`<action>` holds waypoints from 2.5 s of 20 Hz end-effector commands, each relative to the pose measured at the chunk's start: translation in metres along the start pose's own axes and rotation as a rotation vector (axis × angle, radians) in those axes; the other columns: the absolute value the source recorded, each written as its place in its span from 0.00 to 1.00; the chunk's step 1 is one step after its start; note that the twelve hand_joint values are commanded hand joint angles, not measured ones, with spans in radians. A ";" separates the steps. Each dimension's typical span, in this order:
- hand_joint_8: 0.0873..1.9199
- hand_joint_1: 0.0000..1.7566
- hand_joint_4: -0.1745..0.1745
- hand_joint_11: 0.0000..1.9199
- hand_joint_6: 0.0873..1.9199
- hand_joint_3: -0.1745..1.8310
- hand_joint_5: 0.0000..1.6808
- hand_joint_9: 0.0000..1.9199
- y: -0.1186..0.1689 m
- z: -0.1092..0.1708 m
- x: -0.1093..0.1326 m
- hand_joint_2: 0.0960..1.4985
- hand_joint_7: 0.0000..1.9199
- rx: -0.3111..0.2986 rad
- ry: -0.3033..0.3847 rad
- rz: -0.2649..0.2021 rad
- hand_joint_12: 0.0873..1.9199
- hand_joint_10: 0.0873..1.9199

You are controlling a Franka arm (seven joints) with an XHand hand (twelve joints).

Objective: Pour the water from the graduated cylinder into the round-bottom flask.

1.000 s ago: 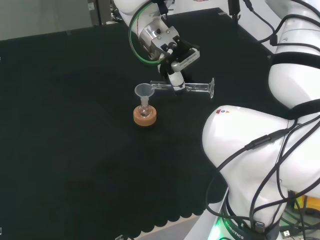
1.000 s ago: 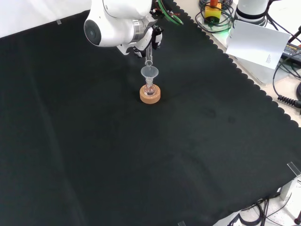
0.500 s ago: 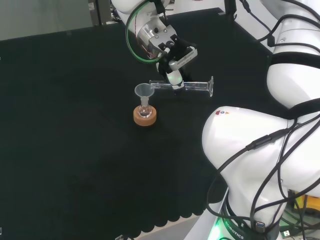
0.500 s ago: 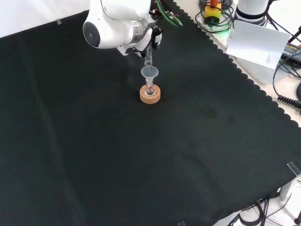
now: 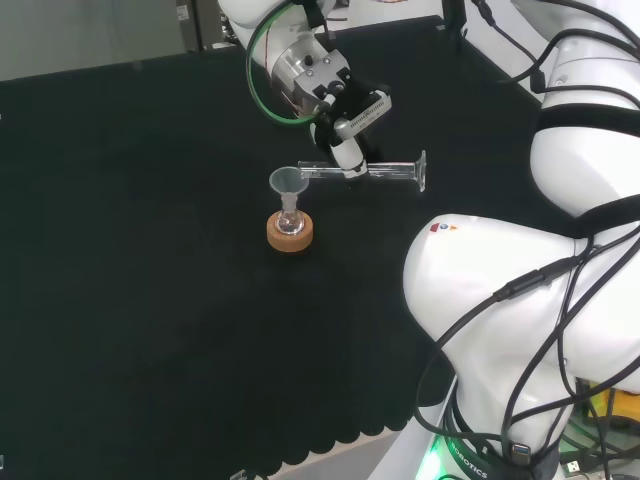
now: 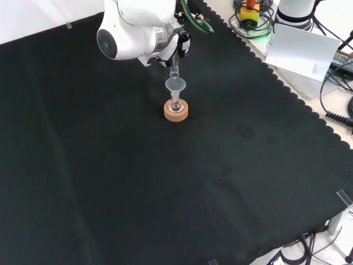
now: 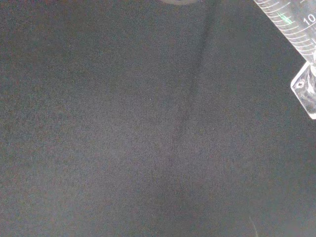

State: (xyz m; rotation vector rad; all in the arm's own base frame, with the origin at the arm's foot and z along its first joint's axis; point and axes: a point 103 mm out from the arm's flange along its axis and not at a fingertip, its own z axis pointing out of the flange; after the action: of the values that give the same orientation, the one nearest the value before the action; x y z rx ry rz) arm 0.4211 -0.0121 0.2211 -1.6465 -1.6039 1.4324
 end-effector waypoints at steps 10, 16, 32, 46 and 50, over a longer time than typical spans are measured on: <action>0.63 0.85 0.24 0.54 0.42 0.09 0.53 0.56 -0.003 -0.002 0.007 0.72 0.40 0.016 -0.013 0.011 0.40 0.51; 0.63 0.85 0.24 0.54 0.42 0.09 0.53 0.56 -0.004 -0.003 0.008 0.72 0.40 0.018 -0.017 0.009 0.40 0.51; 0.63 0.85 0.24 0.54 0.42 0.09 0.53 0.56 -0.009 -0.007 0.021 0.72 0.40 -0.029 -0.013 -0.020 0.40 0.51; 0.63 0.85 0.24 0.54 0.42 0.09 0.53 0.56 -0.009 0.000 -0.006 0.72 0.40 -0.301 0.179 -0.237 0.40 0.51; 0.63 0.85 0.25 0.54 0.42 0.09 0.53 0.56 -0.006 0.004 -0.017 0.72 0.40 -0.400 0.282 -0.306 0.40 0.51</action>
State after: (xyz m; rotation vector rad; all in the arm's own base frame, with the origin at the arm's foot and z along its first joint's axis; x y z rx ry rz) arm 0.4170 -0.0190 0.2318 -1.6524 -1.8178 1.0310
